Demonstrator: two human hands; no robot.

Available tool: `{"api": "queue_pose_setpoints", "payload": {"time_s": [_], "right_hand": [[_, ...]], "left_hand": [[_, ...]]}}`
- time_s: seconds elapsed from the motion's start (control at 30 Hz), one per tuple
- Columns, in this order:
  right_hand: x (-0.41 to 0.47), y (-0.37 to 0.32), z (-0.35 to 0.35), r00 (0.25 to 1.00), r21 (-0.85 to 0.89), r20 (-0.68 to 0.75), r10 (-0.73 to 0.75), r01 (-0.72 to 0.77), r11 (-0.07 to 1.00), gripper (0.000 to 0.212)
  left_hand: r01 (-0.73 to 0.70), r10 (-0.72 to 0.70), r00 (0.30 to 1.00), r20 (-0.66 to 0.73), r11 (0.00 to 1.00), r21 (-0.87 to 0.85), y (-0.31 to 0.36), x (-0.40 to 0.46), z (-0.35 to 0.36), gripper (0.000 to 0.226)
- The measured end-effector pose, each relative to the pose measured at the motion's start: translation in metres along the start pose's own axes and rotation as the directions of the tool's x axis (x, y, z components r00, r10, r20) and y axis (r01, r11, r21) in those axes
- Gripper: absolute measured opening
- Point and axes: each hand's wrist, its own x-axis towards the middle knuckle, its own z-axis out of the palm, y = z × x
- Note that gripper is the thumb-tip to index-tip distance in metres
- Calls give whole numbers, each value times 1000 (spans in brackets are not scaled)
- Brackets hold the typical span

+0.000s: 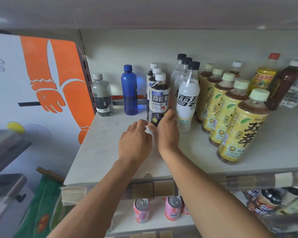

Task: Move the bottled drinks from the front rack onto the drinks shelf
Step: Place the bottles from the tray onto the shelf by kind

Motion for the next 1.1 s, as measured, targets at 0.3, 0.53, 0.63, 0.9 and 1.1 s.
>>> {"api": "queue_pose_setpoints", "payload": {"time_s": [0.3, 0.53, 0.63, 0.9, 1.1], "right_hand": [[-4, -1, 2, 1000, 48, -1, 17, -17, 999, 86], [-5, 2, 2, 998, 82, 51, 28, -33, 996, 76], [-6, 2, -2, 995, 99, 91, 40, -49, 994, 68], [-17, -2, -41, 965, 15, 241, 107, -114, 993, 48], [-51, -3, -99, 985, -148, 173, 1, 25, 989, 36]], "left_hand": [[26, -26, 999, 25, 999, 29, -2, -3, -1, 34], [30, -31, 999, 34, 999, 45, -1, -3, 0, 34], [22, -25, 998, 50, 998, 63, -1, -3, -1, 34], [-40, 41, 999, 11, 999, -11, 7, -4, -23, 30], [-185, 182, 983, -38, 977, -104, 32, -24, -53, 24]]}}
